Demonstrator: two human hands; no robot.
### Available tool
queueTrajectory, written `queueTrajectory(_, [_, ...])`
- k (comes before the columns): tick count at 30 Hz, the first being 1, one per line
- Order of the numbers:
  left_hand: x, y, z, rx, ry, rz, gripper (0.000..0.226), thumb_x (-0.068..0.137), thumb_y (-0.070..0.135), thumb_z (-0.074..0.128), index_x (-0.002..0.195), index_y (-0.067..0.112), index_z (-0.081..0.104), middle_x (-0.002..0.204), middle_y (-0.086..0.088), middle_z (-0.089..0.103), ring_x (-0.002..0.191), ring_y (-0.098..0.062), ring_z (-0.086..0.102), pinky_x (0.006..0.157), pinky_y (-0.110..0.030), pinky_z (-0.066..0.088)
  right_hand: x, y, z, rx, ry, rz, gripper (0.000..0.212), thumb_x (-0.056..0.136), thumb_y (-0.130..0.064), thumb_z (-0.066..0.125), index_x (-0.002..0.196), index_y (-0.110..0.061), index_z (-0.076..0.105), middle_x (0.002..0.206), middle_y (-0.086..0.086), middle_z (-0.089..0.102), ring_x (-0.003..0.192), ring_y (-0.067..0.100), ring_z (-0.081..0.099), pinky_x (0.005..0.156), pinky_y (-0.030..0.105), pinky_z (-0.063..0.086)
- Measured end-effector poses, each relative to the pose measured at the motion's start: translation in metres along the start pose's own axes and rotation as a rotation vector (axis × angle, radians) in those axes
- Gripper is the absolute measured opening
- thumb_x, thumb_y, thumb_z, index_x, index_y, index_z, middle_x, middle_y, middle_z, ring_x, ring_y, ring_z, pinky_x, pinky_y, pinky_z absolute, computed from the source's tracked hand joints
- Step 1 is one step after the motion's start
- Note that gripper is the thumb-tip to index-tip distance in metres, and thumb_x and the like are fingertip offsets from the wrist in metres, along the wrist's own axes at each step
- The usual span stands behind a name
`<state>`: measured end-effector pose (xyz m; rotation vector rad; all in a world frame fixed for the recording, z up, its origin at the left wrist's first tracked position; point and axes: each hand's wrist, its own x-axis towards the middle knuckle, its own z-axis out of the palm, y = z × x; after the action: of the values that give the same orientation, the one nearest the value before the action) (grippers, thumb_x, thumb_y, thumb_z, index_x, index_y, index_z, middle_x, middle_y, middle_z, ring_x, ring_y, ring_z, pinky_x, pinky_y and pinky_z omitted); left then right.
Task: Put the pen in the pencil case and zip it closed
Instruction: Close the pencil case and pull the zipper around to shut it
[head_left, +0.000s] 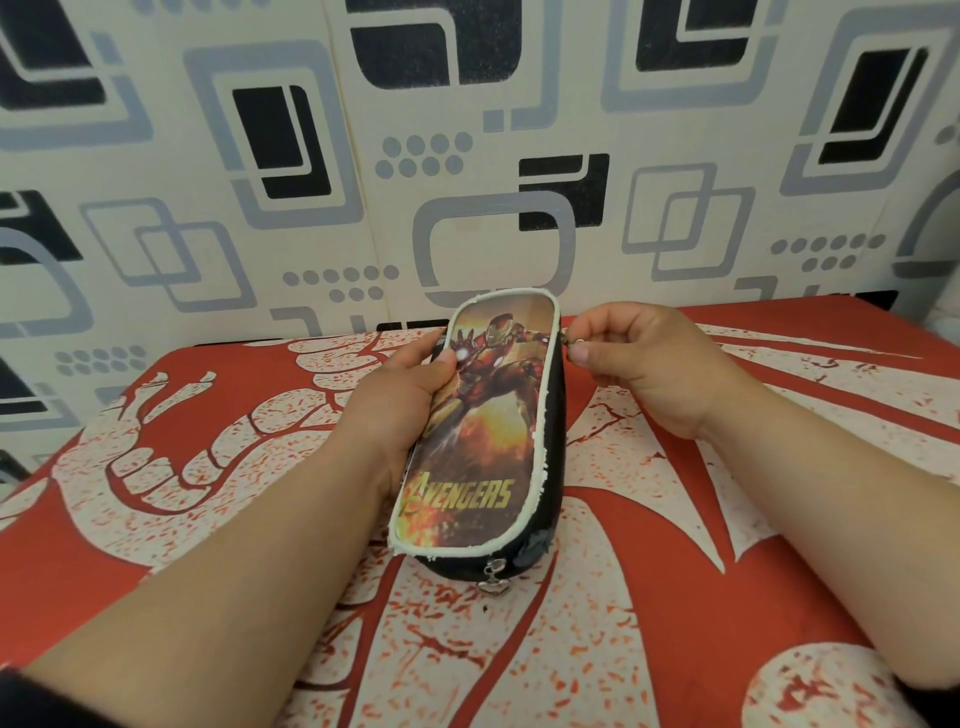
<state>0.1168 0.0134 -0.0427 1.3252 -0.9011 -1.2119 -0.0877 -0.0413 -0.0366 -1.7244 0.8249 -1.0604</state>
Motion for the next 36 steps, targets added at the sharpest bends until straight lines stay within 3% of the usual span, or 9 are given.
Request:
queueTrajectory(8, [0.003,-0.001,-0.001,-0.081,0.037,-0.002,0.034,0.086,0.022,0.058,0.119,0.028,0.056,0.065,0.0,0.075,0.053,-0.018,0.069,0.043,-0.026,0.052,0.0,0.001,0.004,-0.032,-0.109,-0.039,0.023,0.077,-0.008,0.065,0.07,-0.029,0.07,0.065,-0.015,0.068,0.064,-0.002,0.059,0.064,0.014,0.047])
queueTrajectory(16, [0.005,-0.002,-0.002,-0.096,0.056,0.017,0.024,0.086,0.022,0.057,0.107,0.033,0.057,0.061,0.002,0.074,0.051,-0.018,0.069,0.041,-0.027,0.052,-0.002,-0.002,0.005,-0.006,-0.142,-0.072,0.026,0.076,-0.001,0.064,0.068,-0.026,0.068,0.061,-0.016,0.067,0.061,-0.004,0.058,0.061,0.009,0.046])
queueTrajectory(21, [0.007,-0.003,-0.004,-0.093,0.064,0.023,0.026,0.086,0.023,0.057,0.11,0.031,0.059,0.067,0.0,0.075,0.057,-0.02,0.07,0.05,-0.032,0.056,-0.003,-0.004,0.005,0.005,-0.163,-0.073,0.026,0.077,0.0,0.063,0.068,-0.024,0.068,0.06,-0.016,0.067,0.059,-0.004,0.058,0.059,0.009,0.046])
queueTrajectory(24, [0.006,-0.003,-0.004,-0.157,0.083,0.008,0.026,0.088,0.021,0.055,0.112,0.029,0.057,0.065,-0.001,0.075,0.054,-0.021,0.069,0.045,-0.031,0.054,-0.004,-0.002,0.01,0.033,-0.129,-0.052,0.022,0.08,-0.002,0.061,0.074,-0.023,0.065,0.059,-0.017,0.067,0.058,-0.004,0.058,0.056,0.01,0.046])
queueTrajectory(26, [0.006,-0.002,-0.004,-0.219,0.092,0.012,0.027,0.09,0.019,0.052,0.115,0.027,0.054,0.065,-0.002,0.074,0.053,-0.02,0.069,0.043,-0.031,0.053,-0.005,-0.001,0.016,0.081,-0.108,-0.015,0.016,0.082,-0.009,0.06,0.078,-0.023,0.064,0.059,-0.015,0.067,0.054,-0.002,0.058,0.052,0.015,0.047])
queueTrajectory(28, [0.007,-0.002,-0.005,-0.248,0.119,0.044,0.03,0.091,0.02,0.05,0.12,0.026,0.053,0.064,-0.001,0.074,0.051,-0.018,0.068,0.043,-0.03,0.053,-0.006,0.001,0.02,0.104,-0.138,0.045,0.004,0.079,-0.029,0.062,0.081,-0.026,0.064,0.062,-0.012,0.068,0.053,0.005,0.059,0.051,0.021,0.05])
queueTrajectory(31, [0.006,0.0,-0.005,-0.309,0.122,0.065,0.031,0.09,0.02,0.053,0.12,0.023,0.052,0.075,-0.004,0.075,0.058,-0.021,0.07,0.048,-0.035,0.055,-0.008,0.002,0.023,0.091,-0.191,0.119,0.03,0.062,-0.054,0.061,0.079,-0.029,0.061,0.066,-0.011,0.068,0.055,0.009,0.062,0.051,0.027,0.049])
queueTrajectory(34, [0.004,0.0,-0.003,-0.375,0.052,0.046,0.032,0.086,0.014,0.056,0.118,0.012,0.055,0.101,-0.016,0.071,0.082,-0.032,0.07,0.062,-0.048,0.057,-0.01,0.0,0.027,0.011,-0.19,0.066,0.033,0.058,-0.059,0.061,0.075,-0.031,0.059,0.067,-0.014,0.068,0.062,0.007,0.062,0.055,0.027,0.051])
queueTrajectory(36, [0.004,-0.002,-0.002,-0.404,0.047,0.036,0.031,0.085,0.011,0.055,0.116,0.007,0.057,0.104,-0.018,0.071,0.086,-0.034,0.069,0.066,-0.049,0.057,-0.011,-0.002,0.028,-0.01,-0.169,0.012,0.034,0.062,-0.062,0.058,0.076,-0.031,0.059,0.068,-0.015,0.067,0.065,0.004,0.061,0.058,0.023,0.05])
